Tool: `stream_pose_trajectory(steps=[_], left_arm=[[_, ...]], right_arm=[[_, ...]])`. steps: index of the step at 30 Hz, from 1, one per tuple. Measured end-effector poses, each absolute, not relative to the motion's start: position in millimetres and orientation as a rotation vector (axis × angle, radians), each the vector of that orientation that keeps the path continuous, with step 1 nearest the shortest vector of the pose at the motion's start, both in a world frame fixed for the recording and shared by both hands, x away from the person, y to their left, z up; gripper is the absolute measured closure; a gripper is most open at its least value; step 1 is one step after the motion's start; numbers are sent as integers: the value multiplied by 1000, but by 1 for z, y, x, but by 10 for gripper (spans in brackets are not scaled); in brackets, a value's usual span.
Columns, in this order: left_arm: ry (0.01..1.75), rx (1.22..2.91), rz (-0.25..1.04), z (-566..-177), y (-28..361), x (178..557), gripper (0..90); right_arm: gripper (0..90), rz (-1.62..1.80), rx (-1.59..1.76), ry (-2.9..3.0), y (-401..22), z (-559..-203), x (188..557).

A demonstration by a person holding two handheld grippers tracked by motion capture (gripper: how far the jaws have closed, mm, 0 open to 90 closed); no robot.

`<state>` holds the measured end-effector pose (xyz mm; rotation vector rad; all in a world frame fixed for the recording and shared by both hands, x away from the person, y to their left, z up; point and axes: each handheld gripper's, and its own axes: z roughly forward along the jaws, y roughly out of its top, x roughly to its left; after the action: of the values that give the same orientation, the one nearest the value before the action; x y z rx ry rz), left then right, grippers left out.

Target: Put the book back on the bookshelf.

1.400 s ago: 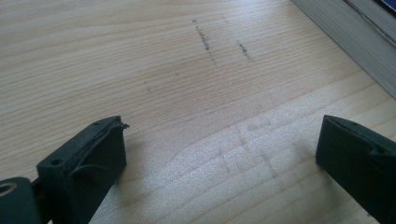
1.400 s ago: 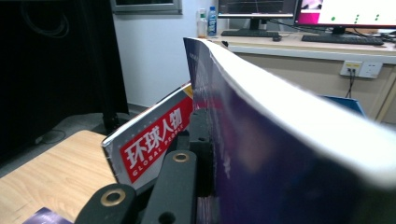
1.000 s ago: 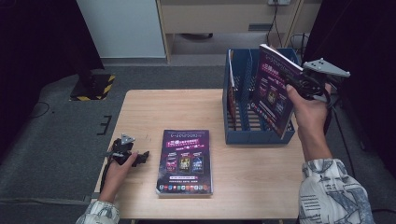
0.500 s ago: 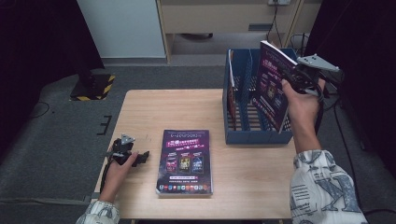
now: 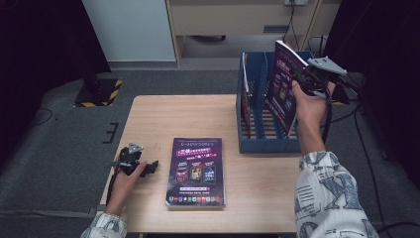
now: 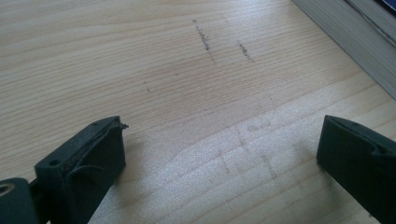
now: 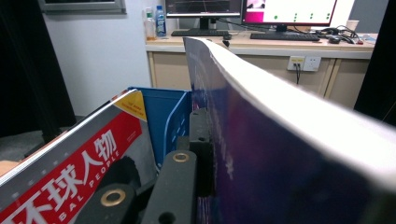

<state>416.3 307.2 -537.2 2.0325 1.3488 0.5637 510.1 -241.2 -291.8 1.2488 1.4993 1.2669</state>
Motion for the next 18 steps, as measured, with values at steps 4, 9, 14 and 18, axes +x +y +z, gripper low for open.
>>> stream_pose_trajectory(steps=[4, 9, 14, 18], left_arm=[[1349, 2032, 564, -537, 307, 416, 2], [1350, 2032, 564, -537, 307, 416, 1], [1351, 2031, 564, -537, 307, 416, 1], [1351, 2031, 564, -537, 307, 416, 1]], right_arm=[[825, 1275, 1251, 1484, -237, -296, 514], [825, 1279, 1258, 1473, -233, -302, 518], [825, 1265, 1263, 1464, -230, -308, 523], [825, 1252, 1274, 1460, -227, -316, 525]])
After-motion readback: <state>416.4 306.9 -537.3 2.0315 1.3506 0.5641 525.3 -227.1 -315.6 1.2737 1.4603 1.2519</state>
